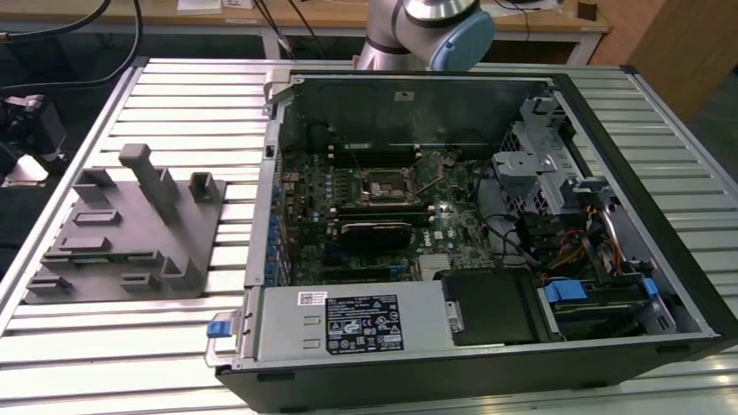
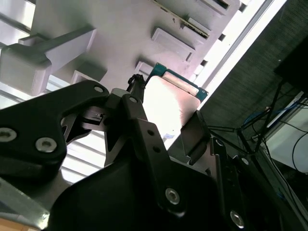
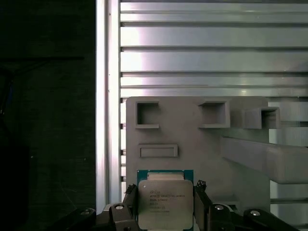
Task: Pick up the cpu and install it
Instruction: 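Pick up the cpu and move it towards the insertion slot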
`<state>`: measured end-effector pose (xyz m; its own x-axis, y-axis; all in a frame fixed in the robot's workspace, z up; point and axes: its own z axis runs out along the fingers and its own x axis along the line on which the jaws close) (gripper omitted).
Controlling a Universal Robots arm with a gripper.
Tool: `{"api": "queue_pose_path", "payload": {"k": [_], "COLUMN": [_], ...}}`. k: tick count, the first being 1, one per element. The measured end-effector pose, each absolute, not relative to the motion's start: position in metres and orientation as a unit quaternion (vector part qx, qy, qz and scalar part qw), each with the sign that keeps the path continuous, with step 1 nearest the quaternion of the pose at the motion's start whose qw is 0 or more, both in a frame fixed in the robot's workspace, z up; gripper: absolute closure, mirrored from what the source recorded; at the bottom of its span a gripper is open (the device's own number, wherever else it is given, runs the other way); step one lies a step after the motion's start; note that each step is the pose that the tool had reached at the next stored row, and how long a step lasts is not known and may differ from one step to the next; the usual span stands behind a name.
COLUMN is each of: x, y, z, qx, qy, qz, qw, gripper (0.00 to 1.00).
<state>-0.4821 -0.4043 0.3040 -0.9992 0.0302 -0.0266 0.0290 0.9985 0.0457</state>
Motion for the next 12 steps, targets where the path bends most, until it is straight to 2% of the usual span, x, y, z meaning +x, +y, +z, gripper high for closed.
{"api": "queue_pose_path", "payload": {"k": [12], "x": [-0.482], "y": [-0.404], "z": [0.316], "qx": [0.015], "qy": [1.0], "qz": [0.023], "qw": [0.014], "gripper": [0.45]}}
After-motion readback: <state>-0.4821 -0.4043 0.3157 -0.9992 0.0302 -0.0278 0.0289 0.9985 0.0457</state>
